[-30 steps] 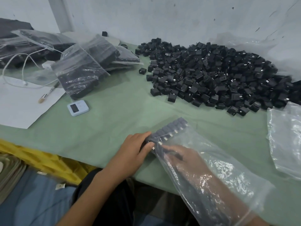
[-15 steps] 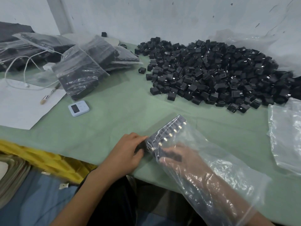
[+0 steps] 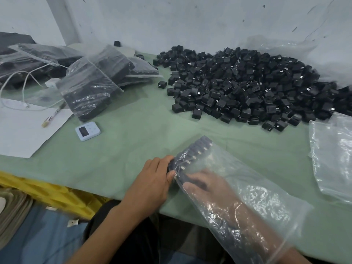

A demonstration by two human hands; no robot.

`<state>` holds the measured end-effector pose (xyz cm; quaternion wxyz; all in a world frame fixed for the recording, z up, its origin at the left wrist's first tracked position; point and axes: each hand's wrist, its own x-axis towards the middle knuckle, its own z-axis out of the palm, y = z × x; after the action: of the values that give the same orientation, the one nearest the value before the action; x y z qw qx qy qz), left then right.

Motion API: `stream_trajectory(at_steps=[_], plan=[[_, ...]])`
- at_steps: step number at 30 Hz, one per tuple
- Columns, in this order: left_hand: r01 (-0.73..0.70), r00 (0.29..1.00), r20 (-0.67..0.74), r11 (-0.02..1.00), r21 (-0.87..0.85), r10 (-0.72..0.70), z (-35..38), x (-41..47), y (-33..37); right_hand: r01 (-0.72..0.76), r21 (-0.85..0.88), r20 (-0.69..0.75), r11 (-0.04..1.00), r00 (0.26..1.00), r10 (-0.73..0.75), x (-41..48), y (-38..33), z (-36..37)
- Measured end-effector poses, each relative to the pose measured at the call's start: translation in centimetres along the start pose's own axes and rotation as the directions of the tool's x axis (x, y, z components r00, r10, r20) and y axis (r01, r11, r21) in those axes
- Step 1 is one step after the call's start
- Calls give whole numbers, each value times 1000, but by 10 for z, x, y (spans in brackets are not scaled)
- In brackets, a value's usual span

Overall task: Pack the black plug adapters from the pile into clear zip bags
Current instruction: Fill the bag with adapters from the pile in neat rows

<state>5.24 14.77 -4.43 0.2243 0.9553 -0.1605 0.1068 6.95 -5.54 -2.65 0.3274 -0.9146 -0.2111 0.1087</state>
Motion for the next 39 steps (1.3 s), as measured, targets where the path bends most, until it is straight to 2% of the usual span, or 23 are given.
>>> stream_trajectory(at_steps=[3,5,7,10,13,16,19,23,27,31,34,36,37,39], plan=[[38,999,-16,998,-57,-39,1,0,0,1,-29,23,1000,1000,0,0,-2,5],[56,998,-5,995,-87,-57,-1,0,-4,-55,88,-57,995,997,60,-2,-3,16],[65,998,11,995,-76,-65,-2,0,-7,-101,87,-108,991,988,110,-2,0,21],[76,997,1,996,-45,-76,-2,0,-3,-43,-65,54,997,997,47,-2,-1,6],[107,994,-20,994,-22,-107,1,0,4,-43,-69,86,997,995,49,-2,-7,-2],[121,992,-13,987,-104,-123,-2,-1,-1,-27,42,-37,999,999,28,-8,-11,8],[127,992,-3,981,-147,-129,-5,0,-8,-84,92,-102,992,990,93,-12,-14,13],[163,987,15,983,-79,-163,-4,2,-9,-106,82,-103,991,988,114,-15,-14,16],[187,982,-1,982,-8,-187,-3,1,-8,-32,21,-105,999,994,34,-20,-14,12],[135,990,34,986,95,-139,-5,10,-3,-23,-53,-33,998,999,21,-18,-18,3],[161,984,70,986,31,-163,-6,13,-6,-24,-107,29,994,999,27,-15,-16,-2],[172,980,104,985,-7,-170,-5,12,-7,-1,-67,-22,998,1000,-1,-16,-24,1],[175,977,123,984,-11,-173,-4,12,-7,33,14,-95,999,995,-31,-18,-31,5],[176,971,162,984,-2,-174,-3,13,-9,6,120,-142,993,990,11,-16,-35,10]])
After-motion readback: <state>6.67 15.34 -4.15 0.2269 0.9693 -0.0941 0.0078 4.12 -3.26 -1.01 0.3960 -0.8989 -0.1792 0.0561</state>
